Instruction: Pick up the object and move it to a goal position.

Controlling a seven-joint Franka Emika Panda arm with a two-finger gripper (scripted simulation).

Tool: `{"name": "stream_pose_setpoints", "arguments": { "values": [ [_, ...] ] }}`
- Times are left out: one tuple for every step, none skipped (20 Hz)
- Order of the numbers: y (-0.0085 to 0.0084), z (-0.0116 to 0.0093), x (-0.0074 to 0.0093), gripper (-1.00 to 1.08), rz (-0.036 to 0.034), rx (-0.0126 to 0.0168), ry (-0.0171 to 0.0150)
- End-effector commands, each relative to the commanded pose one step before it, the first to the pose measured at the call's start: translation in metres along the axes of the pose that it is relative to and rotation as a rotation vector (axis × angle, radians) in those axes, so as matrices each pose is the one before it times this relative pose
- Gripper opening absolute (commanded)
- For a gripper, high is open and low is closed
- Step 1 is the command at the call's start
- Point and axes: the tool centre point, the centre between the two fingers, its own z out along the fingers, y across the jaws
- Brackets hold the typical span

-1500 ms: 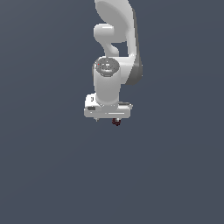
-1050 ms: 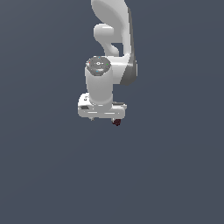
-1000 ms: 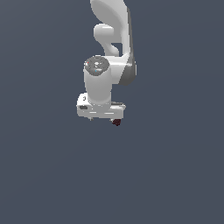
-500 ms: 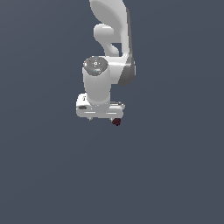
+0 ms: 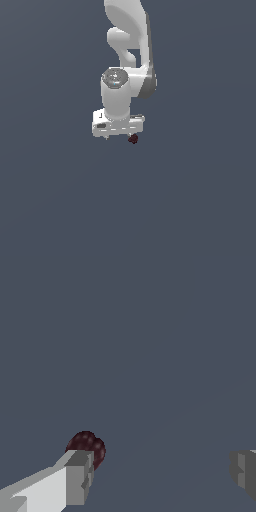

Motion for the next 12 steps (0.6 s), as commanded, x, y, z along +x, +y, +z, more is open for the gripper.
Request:
{"name": "stream_pose_setpoints", "arguments": {
  "values": [
    [-0.00582, 0.00563, -0.00344, 1.00, -0.06858, 0.00012, 0.00218],
    [-0.00274, 0.00246, -0.00141, 1.00, -0.03097, 0.00007, 0.00110],
    [-0.00290, 0.00252, -0.00140, 1.00, -0.03212, 0.00008, 0.00117],
    [-0.00297, 0.00249, -0.00133, 1.00, -0.03222, 0.00009, 0.00122],
    [-0.00304, 0.00246, -0.00127, 1.00, -0.03226, 0.00010, 0.00126],
    [-0.00311, 0.00243, -0.00119, 1.00, -0.03232, 0.00010, 0.00130],
    [-0.00316, 0.00240, -0.00112, 1.00, -0.03235, 0.00011, 0.00134],
    [-0.00322, 0.00236, -0.00104, 1.00, -0.03239, 0.00011, 0.00139],
    [-0.00328, 0.00233, -0.00096, 1.00, -0.03243, 0.00011, 0.00143],
    [-0.00334, 0.00230, -0.00088, 1.00, -0.03247, 0.00011, 0.00148],
    [-0.00339, 0.00227, -0.00079, 1.00, -0.03251, 0.00011, 0.00153],
    [-0.00344, 0.00223, -0.00071, 1.00, -0.03255, 0.00011, 0.00158]
  ]
}}
